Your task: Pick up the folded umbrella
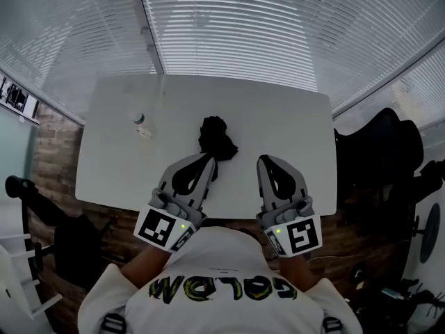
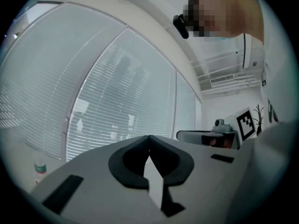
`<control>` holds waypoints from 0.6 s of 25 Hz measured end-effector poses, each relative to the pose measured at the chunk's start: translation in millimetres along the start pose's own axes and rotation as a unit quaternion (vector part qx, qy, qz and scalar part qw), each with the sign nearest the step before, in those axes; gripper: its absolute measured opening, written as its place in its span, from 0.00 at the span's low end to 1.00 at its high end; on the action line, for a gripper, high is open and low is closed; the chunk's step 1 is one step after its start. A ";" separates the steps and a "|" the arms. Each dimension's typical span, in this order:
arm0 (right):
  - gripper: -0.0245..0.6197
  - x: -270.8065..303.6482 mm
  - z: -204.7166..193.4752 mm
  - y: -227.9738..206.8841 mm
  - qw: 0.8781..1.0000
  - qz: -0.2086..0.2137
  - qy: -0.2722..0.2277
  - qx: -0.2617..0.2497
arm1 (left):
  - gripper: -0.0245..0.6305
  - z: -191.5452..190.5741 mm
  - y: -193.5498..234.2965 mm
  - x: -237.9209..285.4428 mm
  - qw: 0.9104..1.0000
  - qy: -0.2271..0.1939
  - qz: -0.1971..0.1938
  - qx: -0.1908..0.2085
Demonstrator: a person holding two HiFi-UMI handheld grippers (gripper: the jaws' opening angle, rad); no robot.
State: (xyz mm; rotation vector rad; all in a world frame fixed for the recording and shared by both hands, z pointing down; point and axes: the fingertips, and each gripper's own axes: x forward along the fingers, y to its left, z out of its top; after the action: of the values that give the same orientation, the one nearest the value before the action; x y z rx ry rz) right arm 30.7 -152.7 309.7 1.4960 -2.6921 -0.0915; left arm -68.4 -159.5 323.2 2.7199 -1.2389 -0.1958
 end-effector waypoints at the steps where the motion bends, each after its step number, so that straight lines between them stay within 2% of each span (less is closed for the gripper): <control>1: 0.06 6.2 -0.4 -0.8 1.000 -0.001 0.000 0.001 | 0.06 0.0 6.1 2.7 1.000 0.001 0.000 0.001; 7: 0.06 26.9 -4.7 -7.0 1.000 -0.002 0.003 0.004 | 0.06 -1.1 25.1 17.2 1.000 0.007 0.000 0.000; 15: 0.06 34.0 -10.9 -32.1 1.000 0.005 0.012 0.007 | 0.06 -9.1 25.0 43.2 1.000 0.022 0.007 0.005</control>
State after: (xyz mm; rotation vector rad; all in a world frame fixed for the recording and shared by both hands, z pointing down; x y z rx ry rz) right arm 40.8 -198.8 318.8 1.4765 -2.6880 -0.0532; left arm -57.1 -207.7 334.4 2.7073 -1.2502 -0.1292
